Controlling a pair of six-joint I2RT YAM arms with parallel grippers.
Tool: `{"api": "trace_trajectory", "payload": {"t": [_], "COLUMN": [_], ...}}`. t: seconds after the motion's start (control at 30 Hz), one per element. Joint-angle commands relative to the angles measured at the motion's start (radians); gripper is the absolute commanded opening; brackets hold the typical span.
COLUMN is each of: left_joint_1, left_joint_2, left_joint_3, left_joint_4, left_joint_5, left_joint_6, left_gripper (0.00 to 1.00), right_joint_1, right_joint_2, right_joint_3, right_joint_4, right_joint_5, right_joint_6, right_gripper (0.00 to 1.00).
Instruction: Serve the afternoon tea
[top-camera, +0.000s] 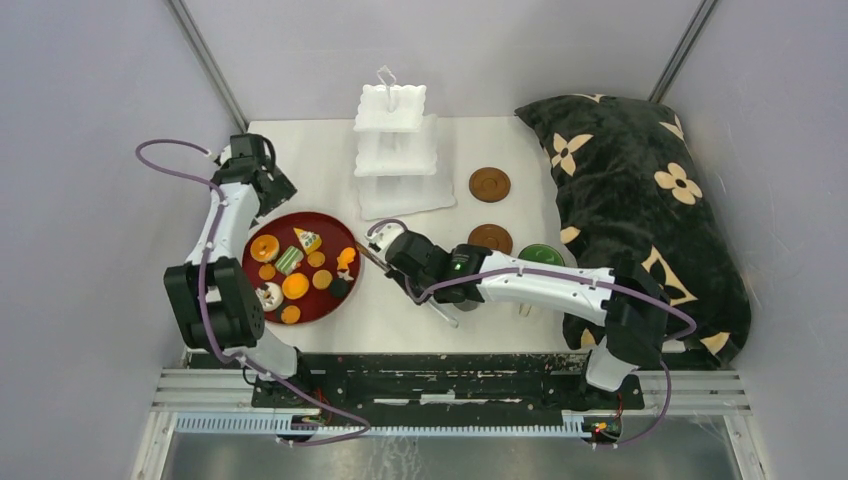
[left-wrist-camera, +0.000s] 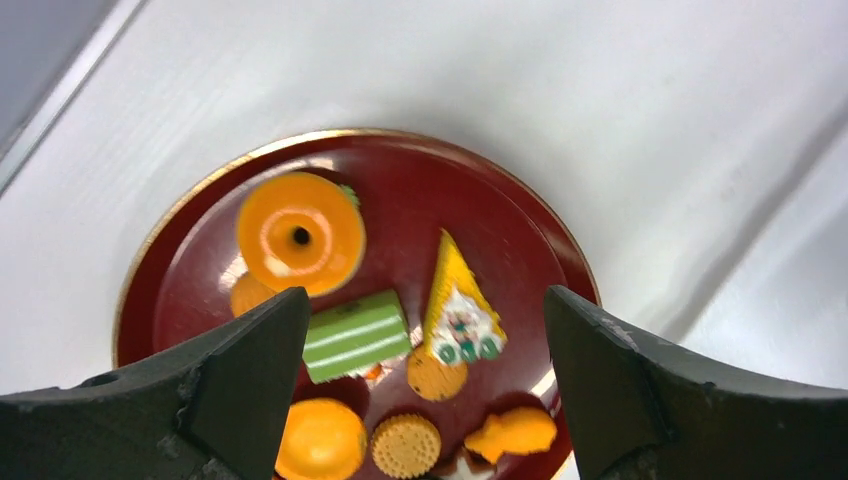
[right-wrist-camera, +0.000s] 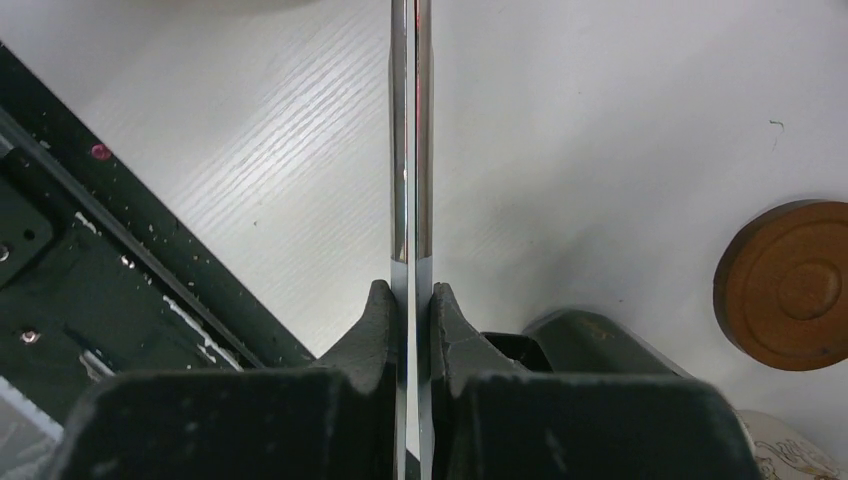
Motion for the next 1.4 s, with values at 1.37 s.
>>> {"api": "trace_trajectory", "payload": {"t": [1.37], "left_joint_1": [0.393], "left_joint_2": [0.036], "left_joint_3": [-0.359], "left_joint_4": [0.333], "left_joint_5": [-0.035], "left_joint_6": [-0.371], "left_gripper": [0.92], "right_joint_1": [-0.034], "right_joint_2": [0.015], "right_joint_3": [0.039], "right_joint_4": [-0.050], "right_joint_5": [-0.047], "right_joint_6": [0.065], "right_gripper": [0.01]}}
